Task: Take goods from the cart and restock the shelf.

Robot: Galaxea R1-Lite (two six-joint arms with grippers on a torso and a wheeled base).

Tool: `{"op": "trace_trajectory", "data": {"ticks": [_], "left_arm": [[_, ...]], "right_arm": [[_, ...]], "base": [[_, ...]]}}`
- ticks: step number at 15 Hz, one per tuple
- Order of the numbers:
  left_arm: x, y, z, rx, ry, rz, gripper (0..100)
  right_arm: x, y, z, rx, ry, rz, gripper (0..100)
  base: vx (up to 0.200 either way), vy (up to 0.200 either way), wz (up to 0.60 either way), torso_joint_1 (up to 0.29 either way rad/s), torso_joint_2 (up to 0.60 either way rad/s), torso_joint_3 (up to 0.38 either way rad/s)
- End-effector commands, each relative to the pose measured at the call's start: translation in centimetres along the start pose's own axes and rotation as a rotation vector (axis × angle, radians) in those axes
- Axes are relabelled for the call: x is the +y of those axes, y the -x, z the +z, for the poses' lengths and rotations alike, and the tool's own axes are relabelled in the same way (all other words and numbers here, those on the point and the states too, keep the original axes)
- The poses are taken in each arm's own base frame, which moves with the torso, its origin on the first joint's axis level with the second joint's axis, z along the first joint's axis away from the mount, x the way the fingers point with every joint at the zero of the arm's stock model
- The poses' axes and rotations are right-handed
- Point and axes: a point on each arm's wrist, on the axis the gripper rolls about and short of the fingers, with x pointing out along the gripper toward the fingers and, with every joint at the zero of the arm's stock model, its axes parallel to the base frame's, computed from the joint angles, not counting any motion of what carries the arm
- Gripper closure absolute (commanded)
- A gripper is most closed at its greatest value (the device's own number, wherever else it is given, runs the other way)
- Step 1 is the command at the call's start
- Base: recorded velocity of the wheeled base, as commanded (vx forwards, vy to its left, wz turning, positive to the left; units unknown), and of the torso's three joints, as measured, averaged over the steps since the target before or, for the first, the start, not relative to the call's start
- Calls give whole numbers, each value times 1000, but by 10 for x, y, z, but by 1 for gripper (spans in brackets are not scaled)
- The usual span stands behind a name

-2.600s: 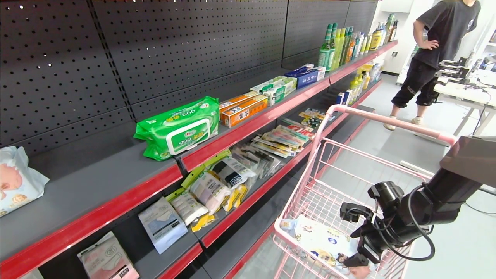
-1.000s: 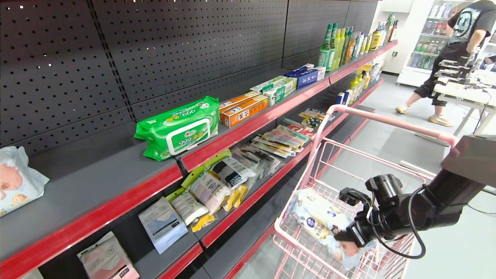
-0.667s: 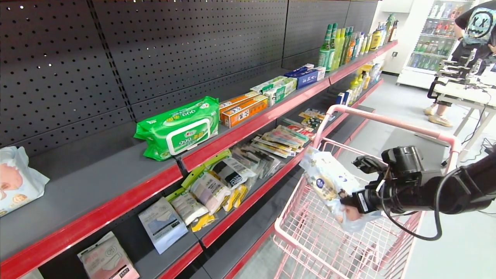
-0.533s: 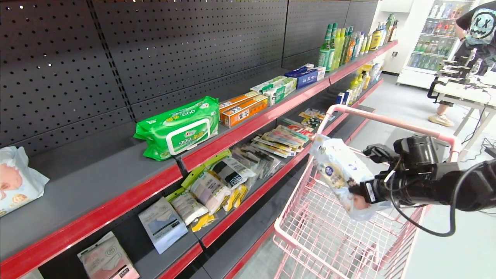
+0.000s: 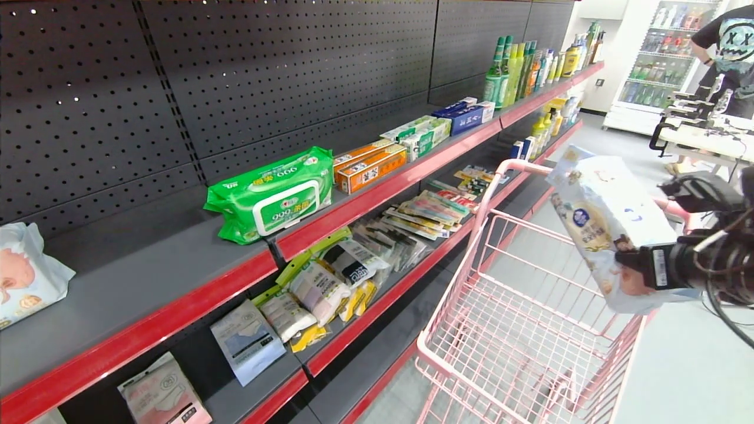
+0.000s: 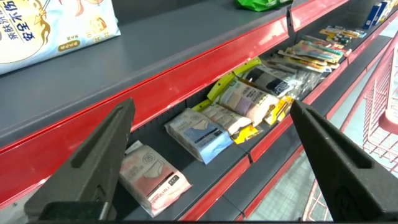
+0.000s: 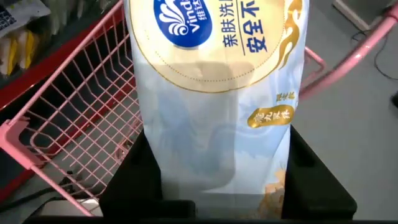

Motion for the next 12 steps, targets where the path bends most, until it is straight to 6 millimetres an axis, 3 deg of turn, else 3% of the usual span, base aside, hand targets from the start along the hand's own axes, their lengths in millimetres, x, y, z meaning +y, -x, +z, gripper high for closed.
{"op": "trace_trajectory", "data": {"ticks": [1,4,7,12], "left_arm": [[0,0,0,0,0,0,0],[0,0,0,0,0,0,0],[0,0,0,0,0,0,0],[0,0,0,0,0,0,0]], "right_arm": [[-30,55,-2,-106,-33,-115,100],[-36,90,-14,-125,-31,-133,100],[-34,110,-32,-150,-34,-145,100],[-34,117,-39,-161,-22,-167,100]], "base": [[0,0,0,0,0,0],[0,0,0,0,0,0],[0,0,0,33,-74,-43],[0,0,0,194,-418,-228]]}}
